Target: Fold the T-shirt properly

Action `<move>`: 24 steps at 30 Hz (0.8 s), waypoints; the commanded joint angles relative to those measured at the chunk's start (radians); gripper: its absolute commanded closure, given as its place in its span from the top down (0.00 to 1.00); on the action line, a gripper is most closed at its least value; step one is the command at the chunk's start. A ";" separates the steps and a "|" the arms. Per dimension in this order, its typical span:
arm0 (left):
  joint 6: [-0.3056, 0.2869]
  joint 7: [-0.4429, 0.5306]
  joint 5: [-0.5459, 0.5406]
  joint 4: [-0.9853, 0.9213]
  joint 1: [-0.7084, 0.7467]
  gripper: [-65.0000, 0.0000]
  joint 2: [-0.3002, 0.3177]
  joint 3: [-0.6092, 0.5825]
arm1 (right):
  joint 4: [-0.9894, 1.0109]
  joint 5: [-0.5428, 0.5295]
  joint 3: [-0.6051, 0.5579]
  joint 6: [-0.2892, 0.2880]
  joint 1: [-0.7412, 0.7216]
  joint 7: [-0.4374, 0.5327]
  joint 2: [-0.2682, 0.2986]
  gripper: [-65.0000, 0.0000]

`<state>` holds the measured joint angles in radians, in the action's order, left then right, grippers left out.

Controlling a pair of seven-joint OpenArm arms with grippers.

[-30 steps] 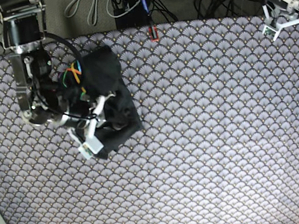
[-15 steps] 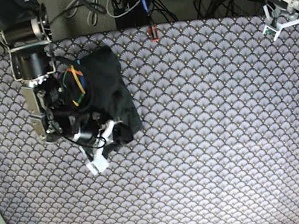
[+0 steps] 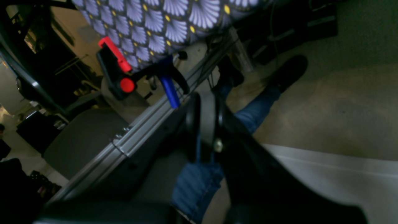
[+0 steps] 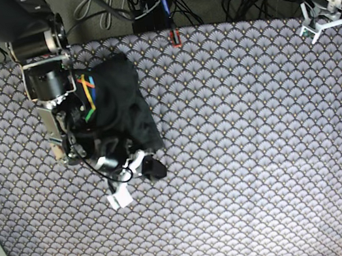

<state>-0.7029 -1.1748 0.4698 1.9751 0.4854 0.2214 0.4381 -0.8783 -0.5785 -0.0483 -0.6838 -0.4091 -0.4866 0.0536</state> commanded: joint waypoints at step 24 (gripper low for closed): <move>0.005 0.384 -0.354 -0.254 0.181 0.00 0.108 -0.022 | -0.775 -0.025 0.368 -0.014 0.692 0.025 0.320 0.00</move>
<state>-0.7002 -0.7902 0.1173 1.7096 0.6594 0.3176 0.4080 -1.6363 -0.5819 0.3176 -0.6884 0.2909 -0.4885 0.3603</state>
